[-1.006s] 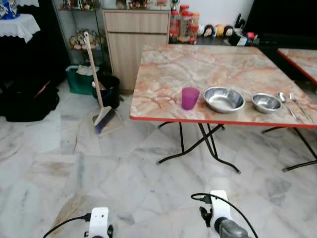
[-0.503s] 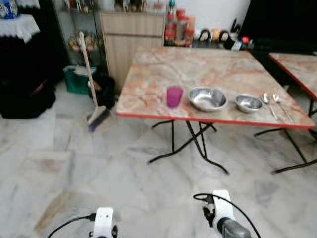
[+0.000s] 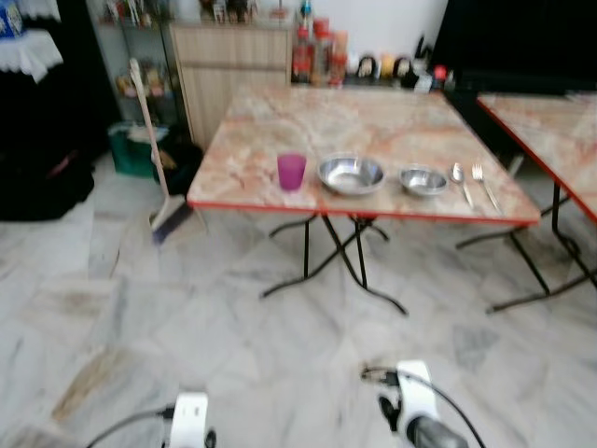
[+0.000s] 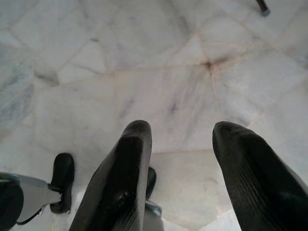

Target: Setting the table

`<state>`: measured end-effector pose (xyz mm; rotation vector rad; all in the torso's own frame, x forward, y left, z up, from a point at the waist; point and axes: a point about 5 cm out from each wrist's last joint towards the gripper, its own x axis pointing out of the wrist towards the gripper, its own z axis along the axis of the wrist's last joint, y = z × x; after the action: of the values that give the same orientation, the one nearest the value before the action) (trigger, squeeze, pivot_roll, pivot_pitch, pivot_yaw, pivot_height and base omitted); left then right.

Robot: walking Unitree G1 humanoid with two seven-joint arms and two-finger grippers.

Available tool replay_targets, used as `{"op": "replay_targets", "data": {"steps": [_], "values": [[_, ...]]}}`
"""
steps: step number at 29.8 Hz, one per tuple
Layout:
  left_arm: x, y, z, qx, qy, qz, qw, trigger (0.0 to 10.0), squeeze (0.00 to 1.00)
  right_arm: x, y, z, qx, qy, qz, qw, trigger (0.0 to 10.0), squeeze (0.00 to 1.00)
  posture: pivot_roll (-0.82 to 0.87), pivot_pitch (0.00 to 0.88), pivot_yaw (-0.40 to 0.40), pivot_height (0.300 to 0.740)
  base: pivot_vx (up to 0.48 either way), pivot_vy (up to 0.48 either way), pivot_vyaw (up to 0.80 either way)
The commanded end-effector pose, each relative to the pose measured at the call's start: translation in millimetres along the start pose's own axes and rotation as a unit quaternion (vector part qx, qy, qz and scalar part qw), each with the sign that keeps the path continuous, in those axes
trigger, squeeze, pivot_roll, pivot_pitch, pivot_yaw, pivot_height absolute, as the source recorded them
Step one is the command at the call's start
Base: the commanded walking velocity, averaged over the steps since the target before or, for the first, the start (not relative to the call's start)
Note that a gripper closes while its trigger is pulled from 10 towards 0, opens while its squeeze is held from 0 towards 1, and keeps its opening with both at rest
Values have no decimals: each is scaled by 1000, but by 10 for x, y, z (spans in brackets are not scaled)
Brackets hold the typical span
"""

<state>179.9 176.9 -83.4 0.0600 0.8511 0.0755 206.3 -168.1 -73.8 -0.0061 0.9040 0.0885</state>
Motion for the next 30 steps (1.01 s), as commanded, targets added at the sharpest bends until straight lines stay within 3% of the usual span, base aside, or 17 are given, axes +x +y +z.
{"op": "replay_targets", "data": {"steps": [1,16,30], "values": [[10,-29,36,0,-4,-13,1000,10000,0,3,-35,50,-3,-7,-5,1000,10000,0,76,0,-51,740,0,0,0],[17,-5,58,-4,-6,-12,1000,10000,0,8,-9,60,-6,-9,0,1000,10000,0,79,0,-51,740,0,0,0],[19,-11,66,-23,-8,-3,1000,10000,0,4,-30,52,-7,-5,-4,1000,10000,0,82,0,-66,740,302,0,0]]}}
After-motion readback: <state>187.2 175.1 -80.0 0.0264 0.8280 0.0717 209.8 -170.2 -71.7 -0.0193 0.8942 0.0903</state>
